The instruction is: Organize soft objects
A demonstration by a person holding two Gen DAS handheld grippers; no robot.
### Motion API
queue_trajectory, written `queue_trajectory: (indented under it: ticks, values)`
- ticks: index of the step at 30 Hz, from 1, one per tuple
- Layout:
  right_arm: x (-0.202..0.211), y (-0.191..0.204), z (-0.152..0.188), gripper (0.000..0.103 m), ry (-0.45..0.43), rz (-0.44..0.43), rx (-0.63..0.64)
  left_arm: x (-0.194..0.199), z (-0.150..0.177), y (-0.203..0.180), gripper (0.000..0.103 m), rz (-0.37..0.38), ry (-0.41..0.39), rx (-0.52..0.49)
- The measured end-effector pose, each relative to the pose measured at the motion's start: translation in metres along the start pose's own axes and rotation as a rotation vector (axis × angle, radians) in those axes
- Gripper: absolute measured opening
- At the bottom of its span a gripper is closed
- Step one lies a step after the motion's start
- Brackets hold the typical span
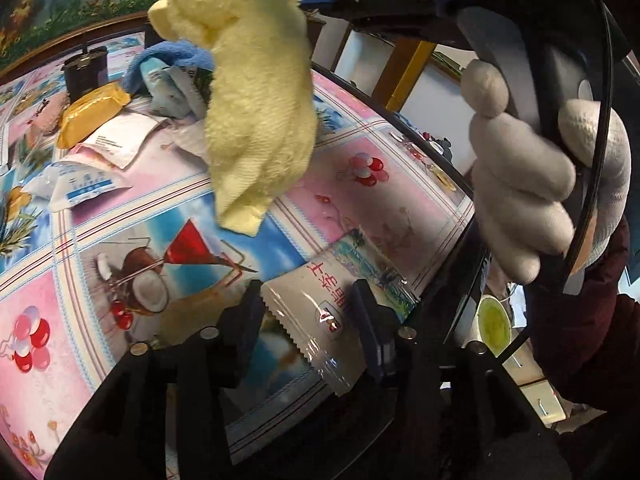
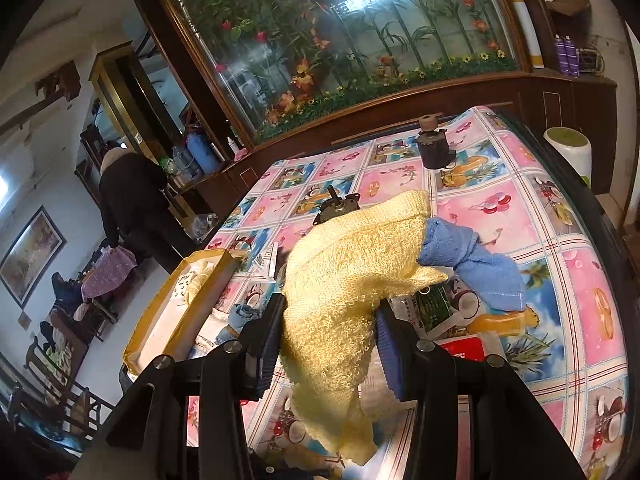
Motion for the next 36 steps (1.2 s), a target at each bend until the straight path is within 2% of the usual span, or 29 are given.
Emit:
queue_trajectory:
  ticks: [5, 8, 10, 12, 15, 18, 22, 25, 27, 29, 31, 36]
  values:
    - [-0.004, -0.018, 0.001, 0.045, -0.002, 0.010, -0.041, 0.009, -0.018, -0.022, 0.002, 0.096, -0.046, -0.028]
    - [-0.004, -0.030, -0.001, 0.045, -0.040, 0.041, -0.033, 0.004, -0.027, -0.034, 0.002, 0.123, -0.045, -0.051]
    - [-0.003, -0.041, -0.002, 0.045, -0.052, 0.027, -0.041, -0.004, -0.032, -0.038, 0.002, 0.118, -0.030, -0.069]
    - [-0.001, -0.055, -0.003, 0.045, -0.046, -0.039, -0.083, -0.012, -0.037, -0.041, 0.002, 0.133, -0.020, -0.072]
    - [0.004, -0.083, -0.004, 0.045, -0.020, -0.200, -0.192, -0.022, -0.043, -0.043, 0.005, 0.163, -0.010, -0.065]
    - [0.007, -0.110, -0.007, 0.045, -0.021, -0.267, -0.287, -0.033, -0.050, -0.044, 0.015, 0.212, -0.001, -0.045]
    - [0.003, -0.140, -0.008, 0.045, -0.005, -0.317, -0.383, -0.053, -0.057, -0.042, 0.021, 0.227, 0.033, -0.025]
    - [0.001, -0.151, -0.009, 0.045, -0.002, -0.277, -0.395, -0.067, -0.062, -0.040, 0.020, 0.238, 0.061, 0.003]
    - [0.002, -0.151, -0.011, 0.045, -0.003, -0.257, -0.379, -0.072, -0.065, -0.037, 0.013, 0.260, 0.065, 0.042]
    - [0.005, -0.148, -0.013, 0.045, -0.005, -0.216, -0.343, -0.071, -0.069, -0.031, 0.004, 0.303, 0.043, 0.084]
    - [0.009, -0.144, -0.014, 0.045, -0.008, -0.203, -0.317, -0.065, -0.070, -0.026, 0.003, 0.344, 0.022, 0.112]
    - [0.021, -0.129, -0.016, 0.045, -0.022, -0.174, -0.257, -0.041, -0.068, -0.014, 0.002, 0.367, -0.042, 0.123]
Point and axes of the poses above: each gripper's, at about its wrist camera, not at the fingertips, and x roughly against the way its jaws point, y to its left, z to its underside, the point moved 5 cm from there along -x, roughly the way its jaws point, and after that the axes turned 11 degrees about -x, right-handed, at the moved point
